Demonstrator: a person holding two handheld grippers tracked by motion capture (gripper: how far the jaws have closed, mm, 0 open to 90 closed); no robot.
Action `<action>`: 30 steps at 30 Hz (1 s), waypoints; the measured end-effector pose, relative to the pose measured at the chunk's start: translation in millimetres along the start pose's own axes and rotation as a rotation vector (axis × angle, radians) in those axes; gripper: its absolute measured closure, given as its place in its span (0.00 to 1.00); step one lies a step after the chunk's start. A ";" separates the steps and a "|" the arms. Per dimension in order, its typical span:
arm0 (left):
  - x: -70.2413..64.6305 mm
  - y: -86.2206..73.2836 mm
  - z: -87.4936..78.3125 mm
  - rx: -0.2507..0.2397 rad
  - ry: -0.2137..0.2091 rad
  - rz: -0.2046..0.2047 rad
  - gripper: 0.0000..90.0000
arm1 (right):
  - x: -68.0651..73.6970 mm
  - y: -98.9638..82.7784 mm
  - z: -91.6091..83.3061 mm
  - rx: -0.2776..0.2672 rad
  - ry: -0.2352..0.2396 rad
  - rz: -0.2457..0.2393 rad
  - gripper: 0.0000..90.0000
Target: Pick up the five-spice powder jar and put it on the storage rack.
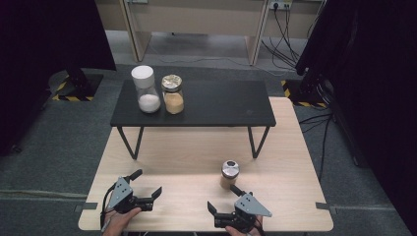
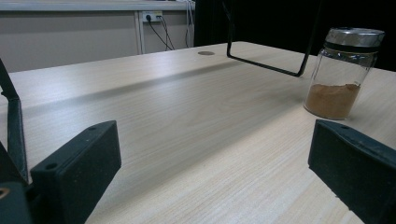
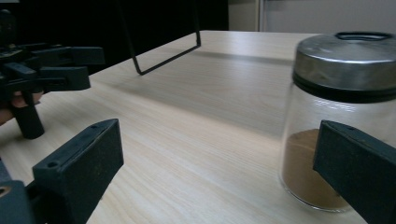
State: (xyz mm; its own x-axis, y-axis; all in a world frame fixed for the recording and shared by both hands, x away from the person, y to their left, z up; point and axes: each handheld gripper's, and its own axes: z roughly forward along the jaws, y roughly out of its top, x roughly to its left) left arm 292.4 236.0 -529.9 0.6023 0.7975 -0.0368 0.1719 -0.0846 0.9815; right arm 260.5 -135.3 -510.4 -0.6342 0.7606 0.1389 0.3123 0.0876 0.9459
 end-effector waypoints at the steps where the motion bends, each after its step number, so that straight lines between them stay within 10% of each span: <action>1: -0.1 0.0 0.0 0.000 0.000 0.000 0.02 | -1.1 -0.3 -0.7 0.001 -0.007 0.000 0.02; 30: -0.4 0.1 0.2 0.002 0.002 0.003 0.02 | -24.7 2.8 5.7 -0.010 -0.171 0.005 0.03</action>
State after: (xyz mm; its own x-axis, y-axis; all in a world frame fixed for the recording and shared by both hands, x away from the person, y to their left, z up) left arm 292.3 235.5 -529.9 0.6014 0.7982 -0.0336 0.1717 -0.0881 0.9812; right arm 281.1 -150.2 -512.9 -0.5029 0.8594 0.0921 0.3071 0.0780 0.9485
